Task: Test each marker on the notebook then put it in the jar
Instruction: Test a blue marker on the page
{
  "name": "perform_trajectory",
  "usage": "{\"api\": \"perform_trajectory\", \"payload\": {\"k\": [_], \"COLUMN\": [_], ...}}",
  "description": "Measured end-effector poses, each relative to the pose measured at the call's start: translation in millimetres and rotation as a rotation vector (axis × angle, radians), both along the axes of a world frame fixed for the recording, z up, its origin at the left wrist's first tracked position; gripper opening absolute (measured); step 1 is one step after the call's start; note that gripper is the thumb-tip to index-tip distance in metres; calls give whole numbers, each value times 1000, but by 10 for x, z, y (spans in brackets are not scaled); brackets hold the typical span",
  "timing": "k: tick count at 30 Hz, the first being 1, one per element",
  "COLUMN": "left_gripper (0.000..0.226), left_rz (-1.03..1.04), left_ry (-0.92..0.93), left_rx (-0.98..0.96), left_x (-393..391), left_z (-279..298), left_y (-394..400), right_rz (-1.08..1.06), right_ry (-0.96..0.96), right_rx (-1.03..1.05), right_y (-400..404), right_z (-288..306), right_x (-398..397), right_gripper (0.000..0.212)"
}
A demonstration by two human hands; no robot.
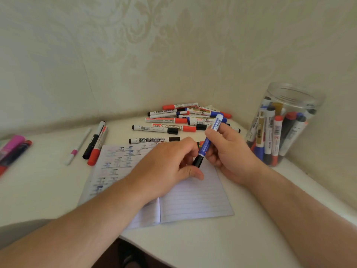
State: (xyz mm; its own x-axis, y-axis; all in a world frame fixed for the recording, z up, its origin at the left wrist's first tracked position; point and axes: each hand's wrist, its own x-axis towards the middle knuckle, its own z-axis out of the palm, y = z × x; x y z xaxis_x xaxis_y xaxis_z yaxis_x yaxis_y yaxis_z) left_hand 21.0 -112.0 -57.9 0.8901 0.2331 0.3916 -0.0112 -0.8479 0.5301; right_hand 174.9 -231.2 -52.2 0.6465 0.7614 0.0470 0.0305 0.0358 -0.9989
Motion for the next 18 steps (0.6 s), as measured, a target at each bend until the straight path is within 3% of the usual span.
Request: {"api": "perform_trajectory", "payload": {"k": [3,10,14,18], "left_gripper": [42,43,50,27], "left_rz": [-24,7,83,178], "left_ry": [-51,-60,28,-38], "left_rx": [165,170,64,63], "left_x": [-6,-8,70,59], "left_z": [-33,-64,-32,8], "left_y": [-10,-30,-2,75], "right_rz": [13,51,42,-163], "right_ry": [5,-21,-211,-428], "right_rx": [-29,-27,76,59], "right_y": [6,-2,-10,-67], "right_z": [4,11,-41,-102], "right_x": [-1,-31,-106,-3], "right_gripper": [15,19,15,16]}}
